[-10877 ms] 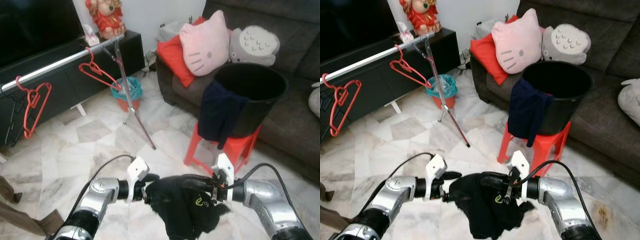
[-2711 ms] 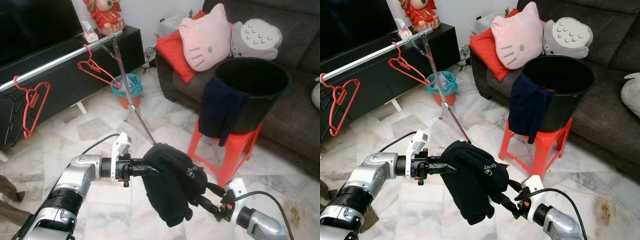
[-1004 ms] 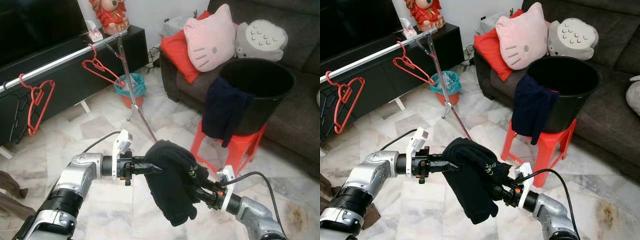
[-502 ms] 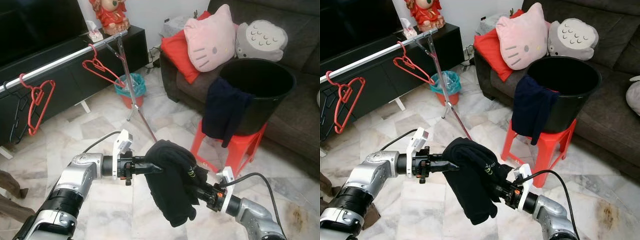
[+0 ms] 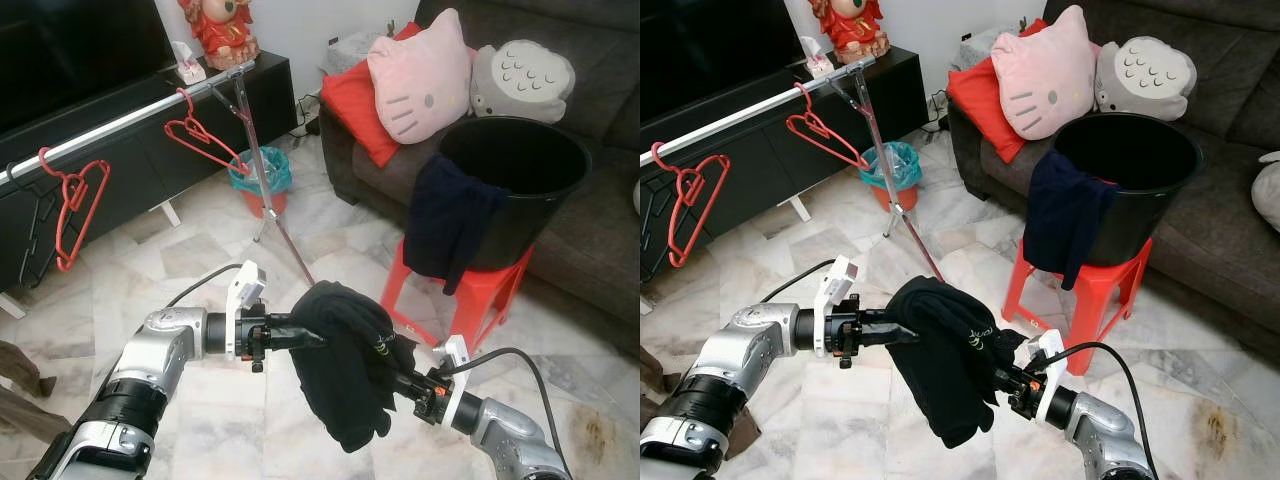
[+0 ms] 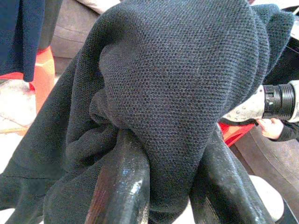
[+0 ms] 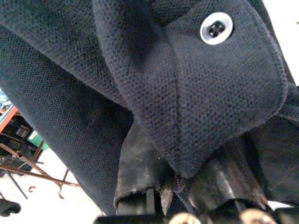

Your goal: Hang hanger

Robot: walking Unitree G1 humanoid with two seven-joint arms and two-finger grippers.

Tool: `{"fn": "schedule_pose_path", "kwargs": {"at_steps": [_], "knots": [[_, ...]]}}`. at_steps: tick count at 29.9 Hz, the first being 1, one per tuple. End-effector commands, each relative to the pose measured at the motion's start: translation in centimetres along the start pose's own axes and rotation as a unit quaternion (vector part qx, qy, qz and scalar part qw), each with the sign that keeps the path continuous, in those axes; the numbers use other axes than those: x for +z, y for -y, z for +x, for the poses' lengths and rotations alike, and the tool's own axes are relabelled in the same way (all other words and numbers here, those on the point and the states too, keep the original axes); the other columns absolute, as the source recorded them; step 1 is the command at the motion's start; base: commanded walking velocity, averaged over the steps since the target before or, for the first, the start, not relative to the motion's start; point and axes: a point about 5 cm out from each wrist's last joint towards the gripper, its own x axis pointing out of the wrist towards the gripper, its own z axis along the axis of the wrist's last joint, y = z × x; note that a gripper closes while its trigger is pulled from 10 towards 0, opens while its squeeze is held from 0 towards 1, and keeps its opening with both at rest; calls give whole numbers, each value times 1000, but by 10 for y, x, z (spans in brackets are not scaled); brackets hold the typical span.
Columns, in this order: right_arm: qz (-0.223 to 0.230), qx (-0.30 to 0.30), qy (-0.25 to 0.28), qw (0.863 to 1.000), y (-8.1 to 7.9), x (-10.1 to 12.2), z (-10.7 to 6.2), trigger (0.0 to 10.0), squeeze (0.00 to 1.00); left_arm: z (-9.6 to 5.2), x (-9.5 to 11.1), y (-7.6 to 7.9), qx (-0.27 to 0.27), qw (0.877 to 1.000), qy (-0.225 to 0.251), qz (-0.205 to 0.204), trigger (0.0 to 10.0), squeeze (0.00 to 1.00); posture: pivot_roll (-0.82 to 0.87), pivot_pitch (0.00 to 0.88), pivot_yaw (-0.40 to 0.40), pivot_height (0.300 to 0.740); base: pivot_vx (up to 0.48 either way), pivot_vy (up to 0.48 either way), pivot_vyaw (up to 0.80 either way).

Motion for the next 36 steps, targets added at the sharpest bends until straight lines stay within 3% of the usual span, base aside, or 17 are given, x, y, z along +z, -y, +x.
{"fn": "schedule_pose_path", "kwargs": {"at_steps": [1, 12, 13, 19, 27, 31, 36], "knots": [[-4, -1, 5, 1000, -1, 2, 3, 0, 0, -3, -1, 0, 4, 1000, 0, 5, 10000, 0, -20, 41, 123, 740, 0, 0, 0], [-5, -2, 6, 1000, 0, 3, 3, 0, 0, -2, -6, 0, 9, 1000, -11, 10, 10000, 0, -20, 41, 122, 740, 0, 0, 0], [-6, -3, 6, 1000, 0, 3, 3, 0, 0, -2, -6, 0, 9, 1000, -10, 15, 10000, 996, -20, 41, 122, 740, 0, 0, 0], [-6, -5, 7, 1000, 0, 3, 3, 0, 0, -3, -7, 0, 6, 1000, -13, 12, 10000, 1000, -20, 41, 123, 740, 0, 0, 0], [-6, -9, 5, 1000, 1, 3, 2, 0, 0, -7, -19, -1, 14, 998, -54, 14, 10000, 1000, -19, 42, 124, 740, 0, 0, 0], [-6, -11, 4, 1000, 1, 2, 2, 0, 0, -12, -38, -3, 31, 991, -128, 27, 10000, 1000, -18, 42, 124, 740, 0, 0, 0], [-5, -15, 2, 1000, 1, 1, 2, 0, 0, -15, -50, -6, 54, 985, -162, 29, 10000, 1000, -21, 42, 124, 740, 0, 0, 0]]}}
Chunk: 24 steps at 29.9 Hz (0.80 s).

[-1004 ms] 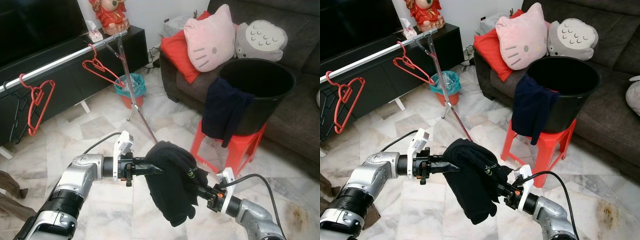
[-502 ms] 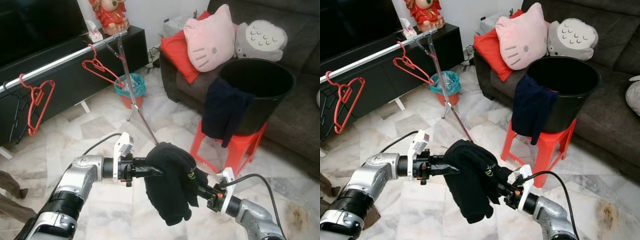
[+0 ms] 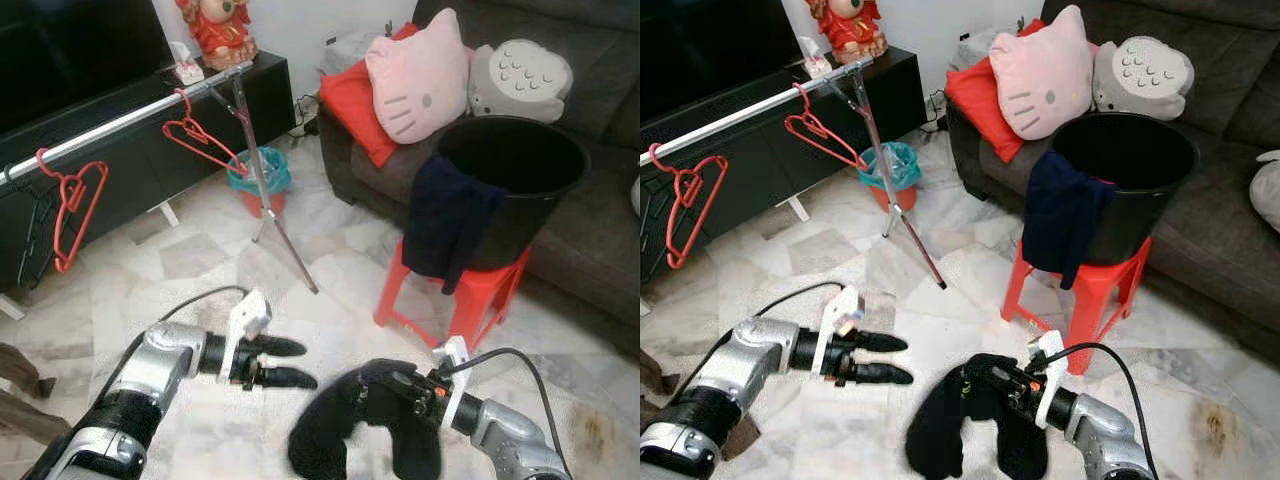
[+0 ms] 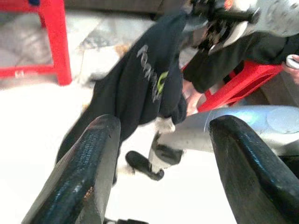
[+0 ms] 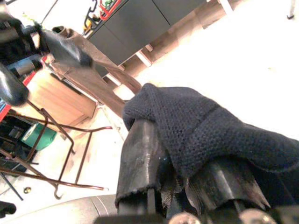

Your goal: Hang hanger

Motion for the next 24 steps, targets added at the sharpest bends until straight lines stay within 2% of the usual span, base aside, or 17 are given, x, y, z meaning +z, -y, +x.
{"fn": "schedule_pose_path", "kwargs": {"at_steps": [1, 5, 8, 10, 11, 14, 15, 16, 17, 18, 19, 21, 24], "knots": [[-4, -1, 9, 1000, 0, 3, 3, 0, 0, -3, -8, -3, 29, 999, -31, 8, 10000, 1000, -21, 42, 124, 740, 0, 0, 0], [2, -26, 24, 999, 2, 4, 4, 0, 0, -1, -19, -13, 107, 991, -73, 24, 10000, 1000, -21, 43, 122, 740, 0, 0, 0], [12, -72, 55, 996, 8, 8, 3, 0, 0, 0, -26, -22, 189, 976, -95, 47, 10000, 1000, -24, 43, 122, 740, 0, 0, 0], [22, -92, 77, 993, 10, 10, 2, 0, 0, 1, -30, -24, 216, 968, -113, 64, 10000, 1000, -23, 42, 121, 740, 0, 0, 0], [26, -95, 84, 992, 10, 10, 2, 0, 0, 3, -29, -24, 225, 965, -111, 72, 10000, 1000, -26, 41, 121, 740, 0, 0, 0], [35, -108, 107, 988, 12, 12, 2, 0, 0, 5, -27, -30, 279, 954, -88, 61, 10000, 1000, -32, 38, 119, 740, 0, 0, 0], [35, -108, 107, 988, 12, 12, 2, 0, 0, 5, -27, -30, 279, 954, -88, 61, 10000, 1000, -32, 38, 119, 740, 0, 0, 0], [44, -110, 126, 985, 11, 15, 3, 0, 0, 5, -25, -34, 312, 943, -86, 73, 10000, 357, -34, 37, 118, 740, 0, 0, 0], [44, -110, 126, 985, 11, 15, 3, 0, 0, 5, -25, -34, 312, 943, -86, 73, 10000, 357, -34, 37, 118, 740, 0, 0, 0], [49, -109, 135, 984, 11, 15, 3, 0, 0, 6, -23, -36, 330, 937, -80, 82, 10000, 0, -34, 37, 118, 740, 0, 0, 0], [51, -107, 139, 983, 9, 14, 5, 0, 0, 7, -18, -38, 355, 929, -59, 80, 10000, 0, -37, 33, 115, 740, 0, 0, 0], [54, -104, 143, 983, 6, 12, 6, 0, 0, 8, -12, -40, 374, 922, -36, 91, 10000, 0, -37, 26, 113, 740, 0, 0, 0], [59, -113, 154, 980, 6, 11, 6, 0, 0, 9, -6, -42, 389, 916, -18, 98, 10000, 0, -36, 23, 112, 740, 0, 0, 0]]}}
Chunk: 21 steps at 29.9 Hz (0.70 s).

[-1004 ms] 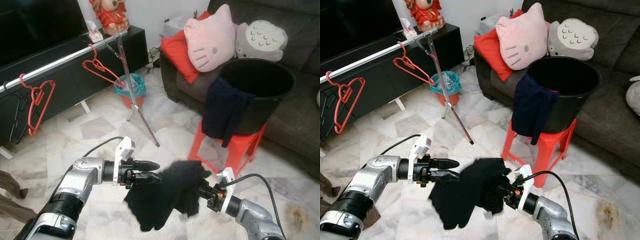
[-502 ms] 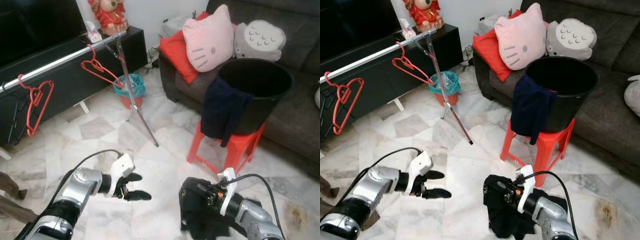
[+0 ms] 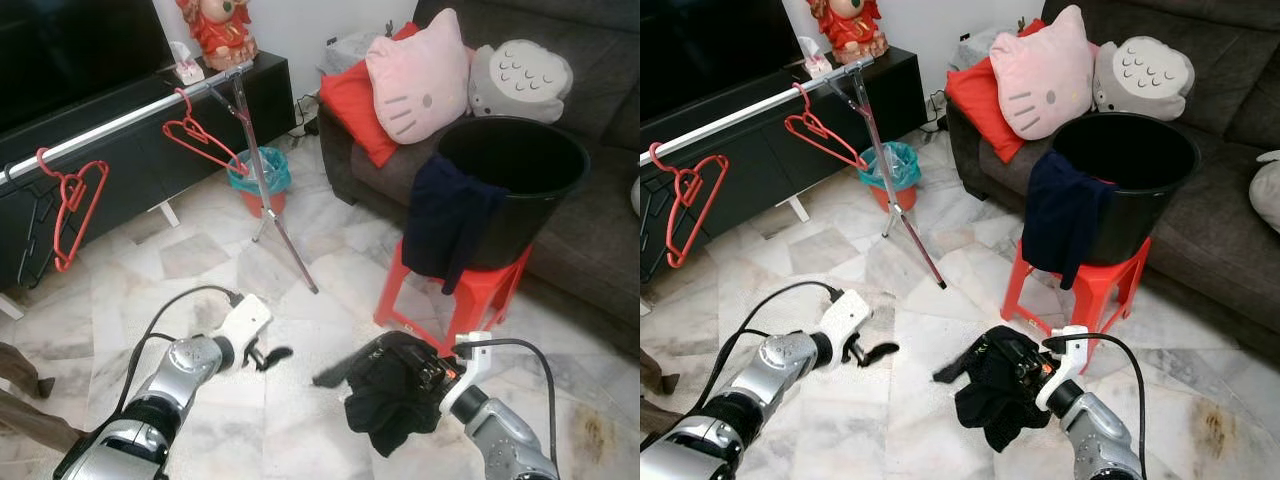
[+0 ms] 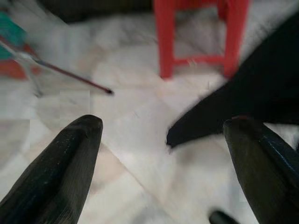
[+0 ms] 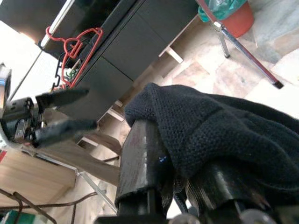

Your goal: Hang hanger

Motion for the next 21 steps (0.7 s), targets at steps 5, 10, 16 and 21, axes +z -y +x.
{"fn": "schedule_pose_path", "kwargs": {"at_steps": [5, 10, 16, 21], "knots": [[2, -53, 88, 995, -1, 15, 9, 0, 0, 3, 8, -3, 36, 999, 36, -18, 10000, 0, -39, 16, 112, 740, 0, 0, 0], [27, -104, 159, 981, 2, 33, 16, 0, 0, 7, 5, 6, 33, 999, 30, -25, 10000, 0, -40, 13, 113, 740, 0, 0, 0], [84, -82, 220, 968, -7, 52, 30, 0, 0, 10, 7, 9, 50, 997, 39, -38, 10000, 0, -41, 20, 103, 740, 0, 0, 0], [138, -73, 231, 960, -13, 57, 44, 4000, 0, 13, 10, 13, 46, 997, 47, -50, 10000, 0, -40, 24, 100, 740, 0, 0, 0]]}}
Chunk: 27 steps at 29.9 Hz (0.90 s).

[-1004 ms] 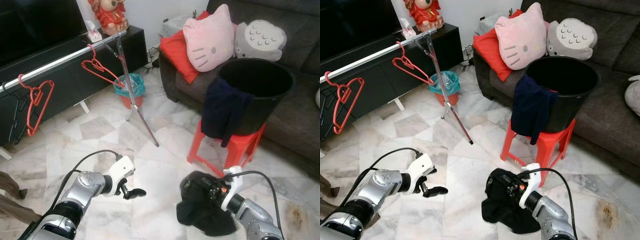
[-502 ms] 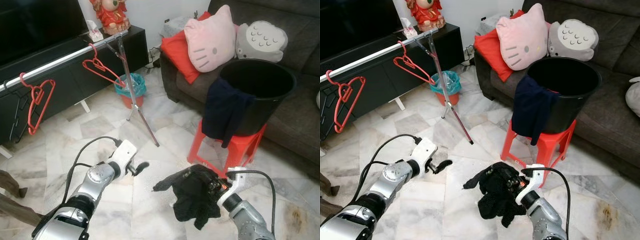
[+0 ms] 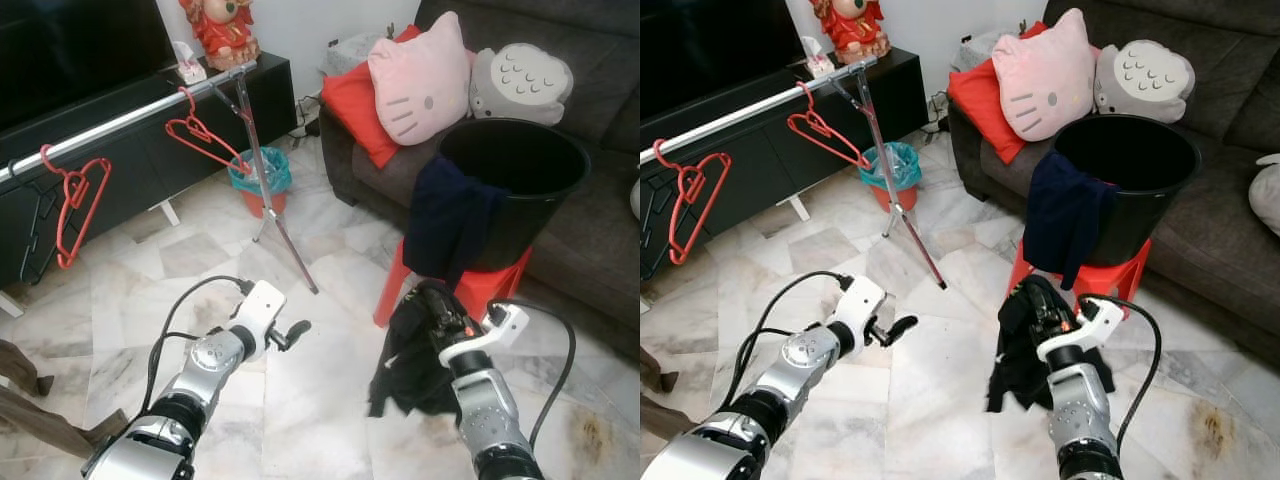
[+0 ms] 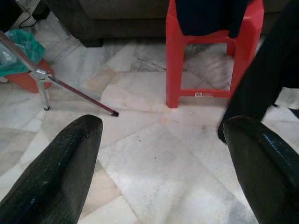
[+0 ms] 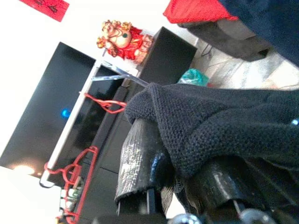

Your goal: Hang hanger

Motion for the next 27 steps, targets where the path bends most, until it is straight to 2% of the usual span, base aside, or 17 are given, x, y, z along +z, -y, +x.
{"fn": "schedule_pose_path", "kwargs": {"at_steps": [1, 4, 6, 8, 9, 12, 13, 14, 15, 18, 20, 23, 25, 27], "knots": [[16, 7, -5, 1000, -8, -2, 9, 10000, 0, 0, 0, -3, 10, 1000, 0, -8, 10000, 0, -39, 25, 100, 740, 0, 0, 0], [33, -9, -32, 999, -8, -10, 12, 10000, 0, 3, 3, -3, 25, 999, 6, -19, 10000, 0, -39, 26, 95, 740, 0, 0, 0], [51, 0, -59, 997, -11, -14, 13, 10000, 0, 4, 6, -5, 40, 998, 11, -45, 10000, 0, -42, 28, 94, 740, 0, 0, 0], [74, 16, -75, 994, -15, -16, 13, 10000, 0, 5, 6, -6, 42, 998, 13, -52, 10000, 0, -42, 28, 94, 740, 0, 0, 0], [68, 21, -84, 994, -16, -16, 13, 10000, 0, 5, 6, -5, 41, 998, 13, -53, 10000, 0, -43, 29, 94, 740, 0, 0, 0], [-11, 64, -144, 987, -22, -22, 10, 10000, 0, 6, 8, -2, 28, 997, 19, -65, 10000, 0, -48, 31, 93, 740, 0, 0, 0], [-55, 82, -174, 980, -23, -25, 7, 10000, 0, 6, 8, -1, 22, 998, 20, -64, 10000, 0, -49, 32, 92, 740, 0, 0, 0], [-105, 139, -213, 961, -30, -29, 1, 10000, 0, 7, 9, 2, 11, 997, 23, -68, 10000, 0, -50, 32, 90, 740, 0, 0, 0], [-110, 156, -221, 956, -32, -29, -1, 10000, 0, 7, 9, 3, 8, 997, 24, -70, 10000, 0, -50, 32, 90, 740, 0, 0, 0], [-92, 184, -212, 955, -38, -19, 0, 10000, 0, 8, 9, 6, -10, 997, 28, -74, 10000, 0, -50, 32, 87, 740, 0, 0, 0], [-100, 197, -211, 952, -40, -14, 0, 10000, 0, 8, 10, 7, -21, 996, 31, -77, 10000, 0, -50, 32, 86, 740, 0, 0, 0], [-111, 179, -205, 956, -35, -7, 5, 10000, 0, 7, 10, 10, -50, 995, 33, -81, 10000, 0, -46, 32, 84, 740, 0, 0, 0], [-127, 146, -204, 960, -28, -4, 8, 10000, 0, 5, 8, 11, -75, 993, 29, -83, 10000, 0, -46, 32, 84, 740, 0, 0, 0], [-125, 145, -197, 961, -28, -2, 8, 10000, 0, 3, 6, 11, -93, 992, 27, -81, 10000, 0, -43, 31, 83, 740, 0, 0, 0]]}}
